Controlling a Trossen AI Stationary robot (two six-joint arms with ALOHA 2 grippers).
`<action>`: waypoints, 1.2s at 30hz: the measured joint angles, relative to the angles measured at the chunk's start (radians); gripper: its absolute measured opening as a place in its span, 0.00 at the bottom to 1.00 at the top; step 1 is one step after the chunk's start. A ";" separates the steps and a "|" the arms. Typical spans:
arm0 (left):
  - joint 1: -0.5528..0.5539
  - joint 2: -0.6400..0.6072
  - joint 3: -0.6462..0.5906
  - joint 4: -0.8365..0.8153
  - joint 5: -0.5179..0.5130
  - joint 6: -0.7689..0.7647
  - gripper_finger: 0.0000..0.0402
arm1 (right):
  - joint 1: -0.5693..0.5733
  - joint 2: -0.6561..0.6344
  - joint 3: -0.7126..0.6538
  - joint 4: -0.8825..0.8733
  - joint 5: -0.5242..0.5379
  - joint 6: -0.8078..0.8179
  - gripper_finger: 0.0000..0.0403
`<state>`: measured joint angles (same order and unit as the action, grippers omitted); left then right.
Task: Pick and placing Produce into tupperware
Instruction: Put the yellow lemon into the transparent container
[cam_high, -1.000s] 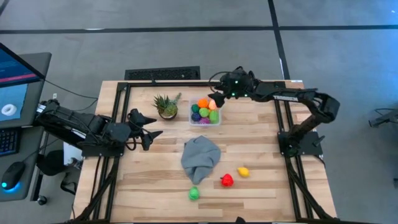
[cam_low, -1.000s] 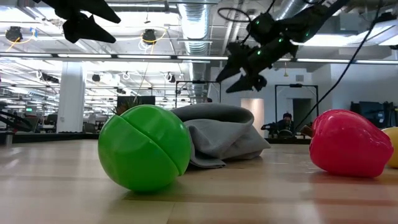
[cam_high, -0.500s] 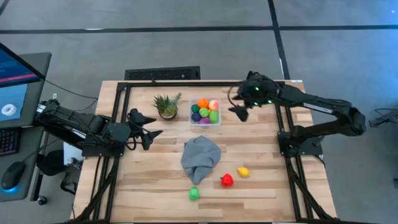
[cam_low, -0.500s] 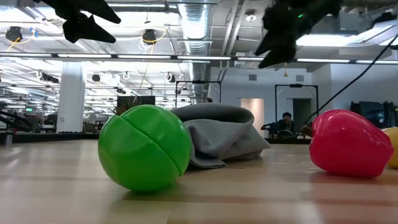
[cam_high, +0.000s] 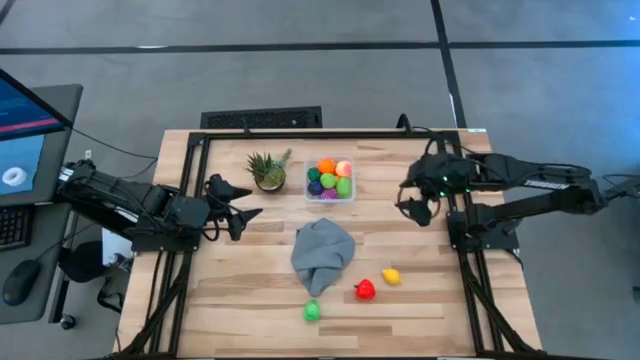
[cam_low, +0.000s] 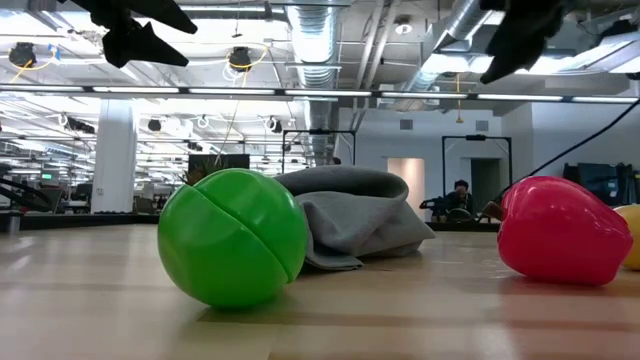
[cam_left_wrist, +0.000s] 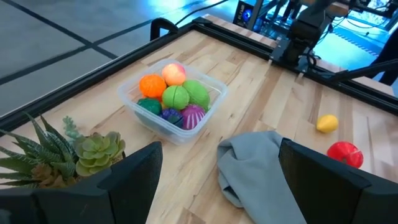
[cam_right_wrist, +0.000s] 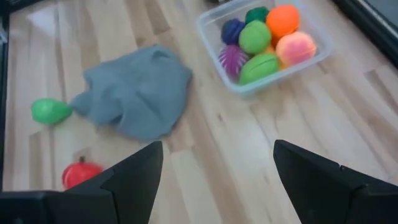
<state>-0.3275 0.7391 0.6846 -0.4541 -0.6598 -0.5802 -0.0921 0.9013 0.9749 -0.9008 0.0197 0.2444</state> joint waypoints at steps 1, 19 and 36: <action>0.000 0.000 0.000 0.000 0.000 -0.002 0.77 | 0.026 -0.008 0.000 -0.015 0.014 0.018 0.81; 0.000 0.000 0.000 -0.006 0.000 -0.004 0.77 | 0.524 -0.001 -0.174 -0.036 0.225 0.464 0.81; 0.000 0.000 0.000 -0.012 -0.010 -0.002 0.77 | 0.832 0.305 -0.227 0.082 0.382 0.784 0.81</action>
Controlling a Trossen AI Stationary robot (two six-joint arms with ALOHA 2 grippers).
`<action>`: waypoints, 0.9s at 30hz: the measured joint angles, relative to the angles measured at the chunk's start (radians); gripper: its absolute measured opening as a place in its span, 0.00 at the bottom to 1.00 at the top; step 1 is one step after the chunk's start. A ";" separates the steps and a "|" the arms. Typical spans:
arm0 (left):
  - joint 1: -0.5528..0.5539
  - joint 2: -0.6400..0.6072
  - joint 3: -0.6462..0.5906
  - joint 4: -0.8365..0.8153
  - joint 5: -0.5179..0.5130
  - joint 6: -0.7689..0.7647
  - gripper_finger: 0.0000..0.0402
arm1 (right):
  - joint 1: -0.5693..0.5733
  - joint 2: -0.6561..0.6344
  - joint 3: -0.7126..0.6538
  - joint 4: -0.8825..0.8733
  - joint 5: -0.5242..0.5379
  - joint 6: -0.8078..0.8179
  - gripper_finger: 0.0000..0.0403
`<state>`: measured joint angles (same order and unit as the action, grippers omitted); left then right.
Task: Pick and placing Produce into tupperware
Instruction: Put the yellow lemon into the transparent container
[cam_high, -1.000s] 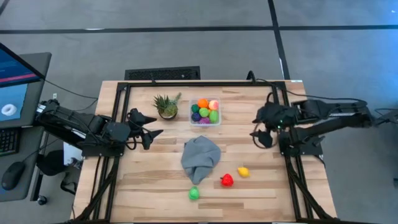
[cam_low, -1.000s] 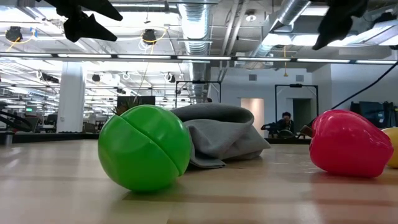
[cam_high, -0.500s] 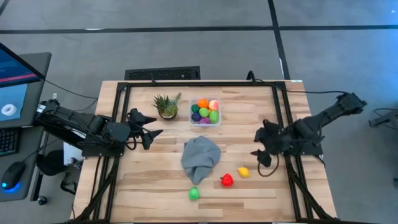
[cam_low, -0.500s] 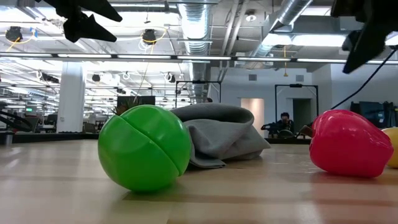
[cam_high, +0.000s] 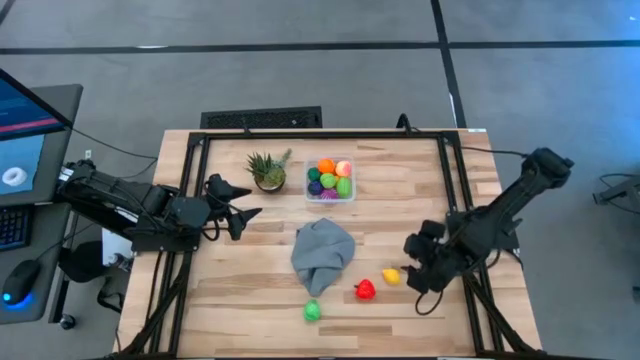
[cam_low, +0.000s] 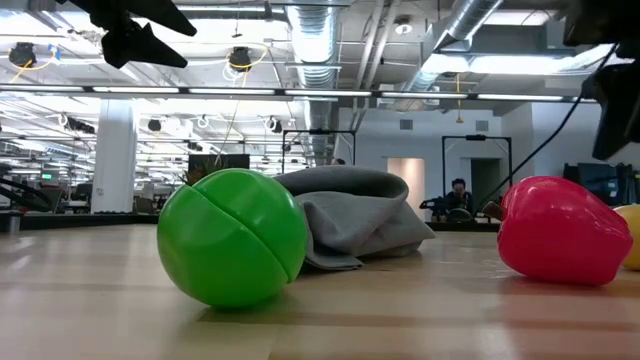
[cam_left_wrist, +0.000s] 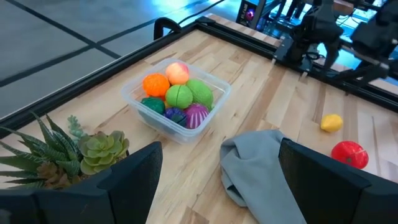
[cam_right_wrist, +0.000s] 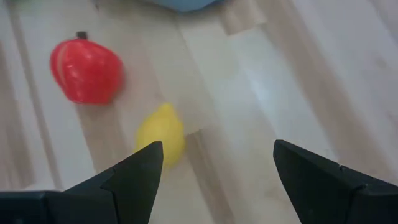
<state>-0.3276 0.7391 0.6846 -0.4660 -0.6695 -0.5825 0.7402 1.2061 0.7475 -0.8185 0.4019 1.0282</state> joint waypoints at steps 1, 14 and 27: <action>0.000 0.000 0.000 0.000 0.000 0.000 0.77 | 0.006 0.016 0.000 0.021 0.000 0.001 0.81; 0.000 0.000 0.000 0.000 0.011 0.000 0.77 | 0.059 0.185 0.000 0.213 -0.008 0.059 0.81; 0.000 0.000 0.000 -0.025 0.043 0.000 0.77 | 0.040 0.319 0.000 0.291 -0.008 0.128 0.81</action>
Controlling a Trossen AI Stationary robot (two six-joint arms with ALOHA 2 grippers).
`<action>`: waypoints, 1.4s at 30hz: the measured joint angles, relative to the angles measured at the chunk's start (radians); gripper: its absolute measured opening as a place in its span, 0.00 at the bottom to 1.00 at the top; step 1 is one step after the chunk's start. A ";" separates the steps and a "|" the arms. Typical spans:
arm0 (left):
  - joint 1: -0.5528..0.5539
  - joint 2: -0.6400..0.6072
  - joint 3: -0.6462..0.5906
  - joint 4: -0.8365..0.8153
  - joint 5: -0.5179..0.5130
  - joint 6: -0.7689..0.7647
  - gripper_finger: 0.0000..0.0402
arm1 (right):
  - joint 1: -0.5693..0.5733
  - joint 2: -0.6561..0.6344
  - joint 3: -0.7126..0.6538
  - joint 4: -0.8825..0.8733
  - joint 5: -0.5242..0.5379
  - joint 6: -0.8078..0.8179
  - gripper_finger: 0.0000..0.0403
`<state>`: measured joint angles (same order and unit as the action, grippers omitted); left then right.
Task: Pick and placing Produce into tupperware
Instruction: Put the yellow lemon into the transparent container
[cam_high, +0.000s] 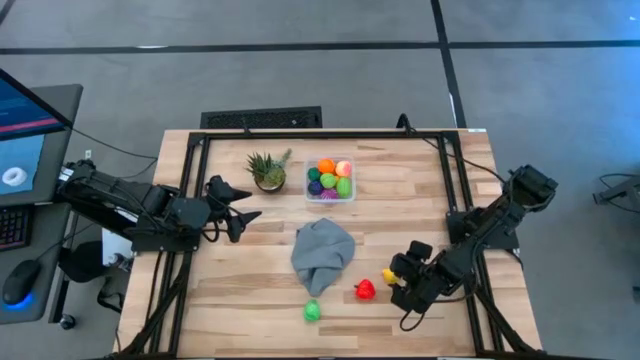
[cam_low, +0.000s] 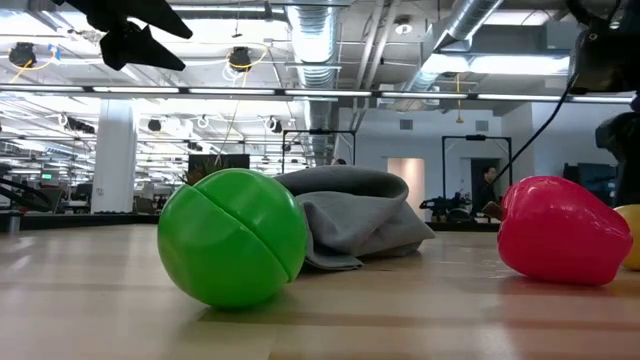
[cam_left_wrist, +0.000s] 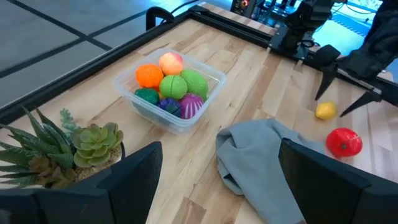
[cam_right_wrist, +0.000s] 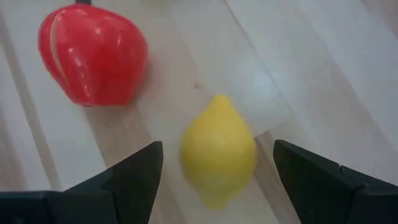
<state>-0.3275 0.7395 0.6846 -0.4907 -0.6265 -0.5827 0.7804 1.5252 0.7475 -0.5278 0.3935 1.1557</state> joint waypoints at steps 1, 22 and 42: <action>0.000 0.000 0.000 -0.002 0.001 0.000 0.77 | -0.004 0.003 0.000 0.005 0.000 0.000 0.81; 0.000 0.000 0.000 -0.016 0.001 -0.001 0.77 | -0.050 0.002 0.001 -0.010 -0.005 -0.081 0.82; 0.000 0.000 0.000 -0.031 0.001 0.006 0.77 | -0.050 0.002 0.001 0.000 -0.038 -0.086 0.81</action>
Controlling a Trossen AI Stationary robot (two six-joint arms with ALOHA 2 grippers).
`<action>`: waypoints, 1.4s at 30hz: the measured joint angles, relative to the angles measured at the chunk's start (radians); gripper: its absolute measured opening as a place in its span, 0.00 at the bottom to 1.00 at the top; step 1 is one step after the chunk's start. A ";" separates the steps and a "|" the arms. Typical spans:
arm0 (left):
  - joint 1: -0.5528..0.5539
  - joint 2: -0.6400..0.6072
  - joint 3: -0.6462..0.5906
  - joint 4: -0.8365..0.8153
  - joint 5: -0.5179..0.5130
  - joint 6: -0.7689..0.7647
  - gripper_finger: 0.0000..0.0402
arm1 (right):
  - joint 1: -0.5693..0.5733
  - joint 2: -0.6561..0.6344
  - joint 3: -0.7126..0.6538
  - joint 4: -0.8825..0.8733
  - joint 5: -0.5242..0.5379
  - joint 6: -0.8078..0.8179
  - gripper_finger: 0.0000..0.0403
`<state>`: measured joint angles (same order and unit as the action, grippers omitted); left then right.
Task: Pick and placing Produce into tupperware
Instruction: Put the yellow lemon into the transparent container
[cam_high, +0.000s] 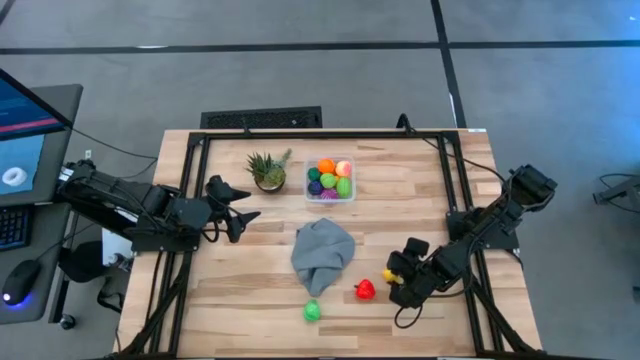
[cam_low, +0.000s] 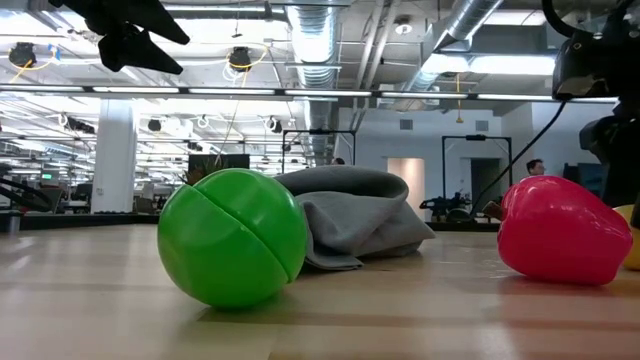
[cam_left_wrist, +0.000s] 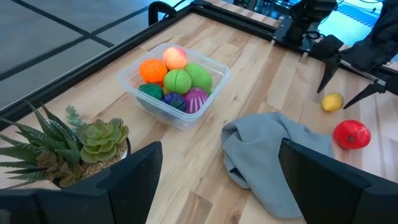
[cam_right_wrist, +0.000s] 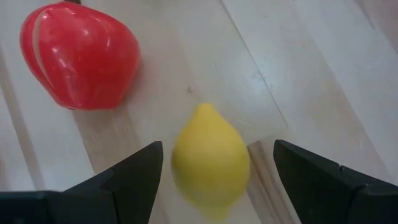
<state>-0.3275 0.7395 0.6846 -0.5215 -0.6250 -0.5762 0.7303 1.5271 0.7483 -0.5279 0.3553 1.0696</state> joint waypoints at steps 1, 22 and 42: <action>0.000 0.000 0.000 -0.002 0.000 0.000 0.77 | 0.000 0.000 0.000 0.004 0.000 -0.003 0.81; 0.000 0.000 0.000 -0.003 0.000 -0.002 0.77 | 0.002 0.110 0.013 0.108 -0.055 0.002 0.76; 0.000 0.000 0.000 -0.004 0.012 -0.008 0.77 | 0.000 0.111 0.013 0.117 -0.047 0.023 0.63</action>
<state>-0.3279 0.7395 0.6846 -0.5251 -0.6128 -0.5842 0.7303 1.6382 0.7616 -0.4110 0.3081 1.0925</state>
